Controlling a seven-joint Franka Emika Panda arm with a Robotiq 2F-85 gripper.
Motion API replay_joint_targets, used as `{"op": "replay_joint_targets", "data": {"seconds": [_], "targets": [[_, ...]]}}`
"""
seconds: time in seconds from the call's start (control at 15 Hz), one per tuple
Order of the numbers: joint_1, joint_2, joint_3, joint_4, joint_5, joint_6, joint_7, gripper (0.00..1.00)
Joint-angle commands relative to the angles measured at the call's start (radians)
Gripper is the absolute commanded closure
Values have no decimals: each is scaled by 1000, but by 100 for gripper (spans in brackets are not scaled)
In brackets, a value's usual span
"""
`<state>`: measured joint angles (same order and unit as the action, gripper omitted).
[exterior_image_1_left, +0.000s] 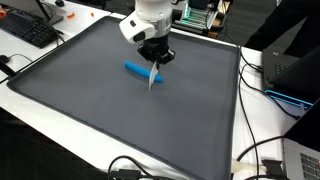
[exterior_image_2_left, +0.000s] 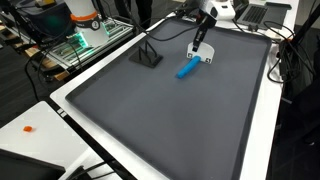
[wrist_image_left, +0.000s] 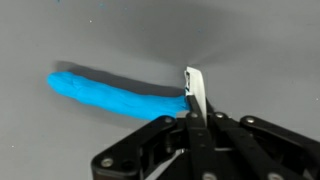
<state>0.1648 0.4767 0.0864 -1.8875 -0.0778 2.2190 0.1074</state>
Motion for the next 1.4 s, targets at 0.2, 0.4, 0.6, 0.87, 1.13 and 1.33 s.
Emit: {"op": "replay_joint_targets", "data": {"seconds": [0.2, 0.4, 0.6, 0.87, 1.13, 1.33], "targets": [[-41, -22, 41, -52, 124, -1, -106, 99], [-48, -32, 44, -56, 151, -2, -131, 99], [-50, -47, 44, -61, 161, -3, -144, 99], [-50, -73, 35, -61, 151, 3, -136, 99], [-59, -107, 23, -62, 139, 0, -133, 99], [-64, -115, 8, -60, 122, 2, -123, 99]]}}
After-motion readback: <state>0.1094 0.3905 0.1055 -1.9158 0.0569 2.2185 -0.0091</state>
